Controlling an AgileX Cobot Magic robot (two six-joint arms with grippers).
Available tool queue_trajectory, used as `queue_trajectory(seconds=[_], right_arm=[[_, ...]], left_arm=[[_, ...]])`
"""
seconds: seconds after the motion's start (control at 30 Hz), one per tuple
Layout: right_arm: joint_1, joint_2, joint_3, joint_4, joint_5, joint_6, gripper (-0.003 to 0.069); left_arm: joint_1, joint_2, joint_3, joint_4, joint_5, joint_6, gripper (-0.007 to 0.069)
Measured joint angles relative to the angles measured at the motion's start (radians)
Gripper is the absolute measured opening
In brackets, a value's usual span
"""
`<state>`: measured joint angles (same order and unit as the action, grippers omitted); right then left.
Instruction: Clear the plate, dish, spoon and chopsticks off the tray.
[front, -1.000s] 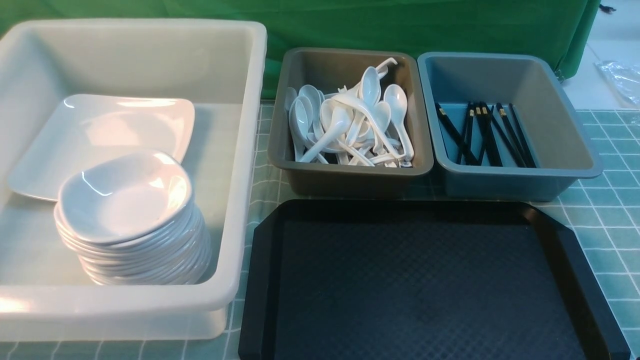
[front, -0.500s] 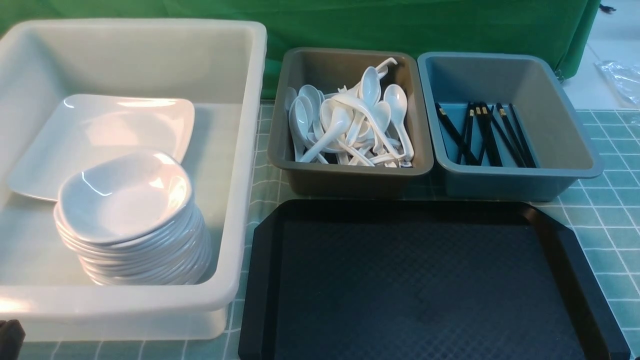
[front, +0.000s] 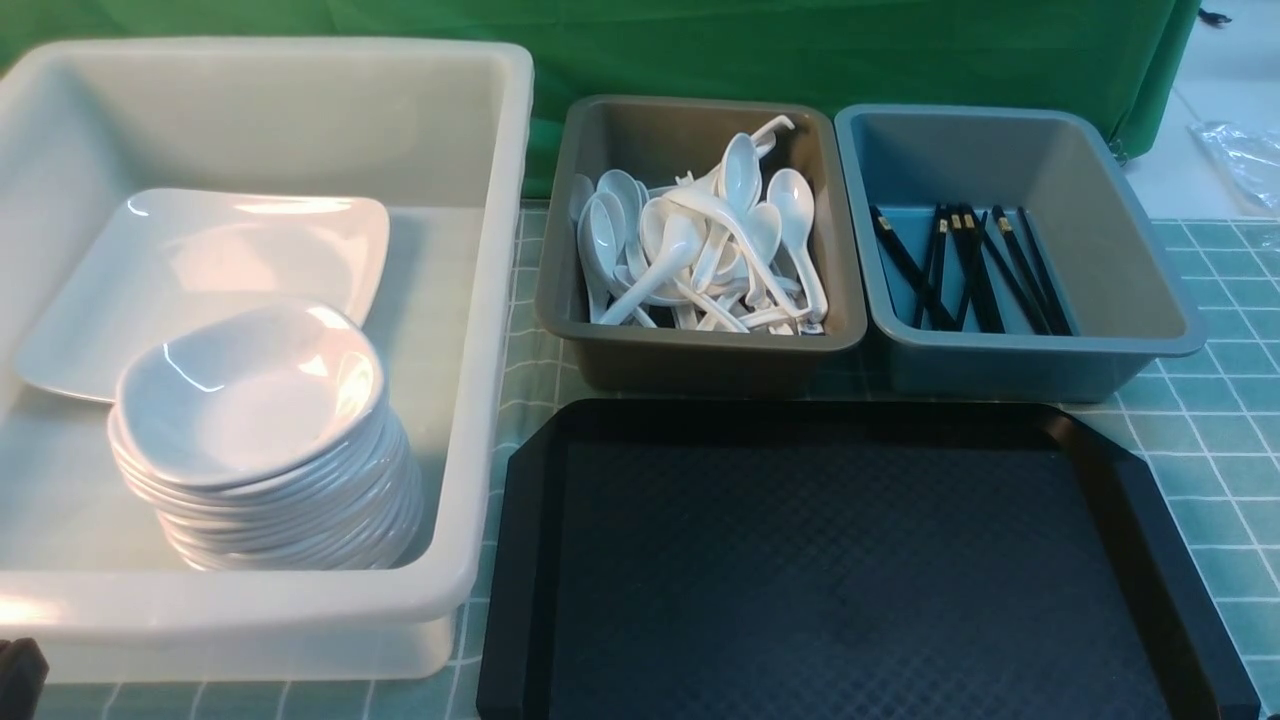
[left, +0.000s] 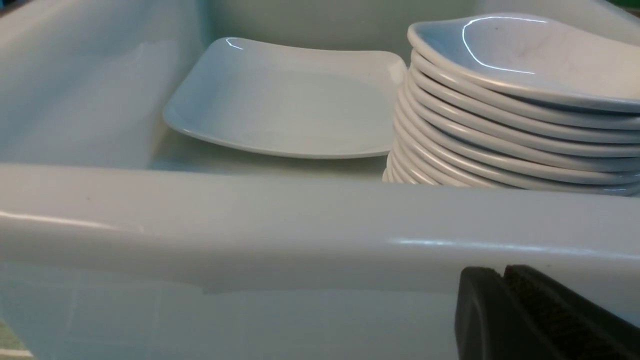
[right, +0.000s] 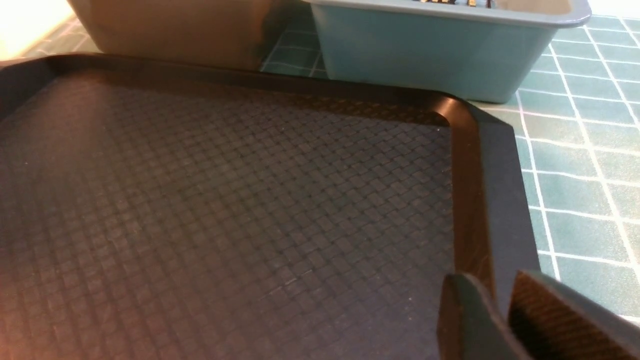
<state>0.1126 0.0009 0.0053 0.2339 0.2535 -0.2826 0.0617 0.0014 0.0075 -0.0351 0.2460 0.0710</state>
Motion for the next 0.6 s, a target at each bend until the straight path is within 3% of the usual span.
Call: queue_trajectory(seconds=[0.6], right_arm=[[0.0, 0.0, 0.0, -0.001, 0.0, 0.0, 0.0213]], left_arm=[[0.0, 0.0, 0.0, 0.0, -0.001, 0.0, 0.0017]])
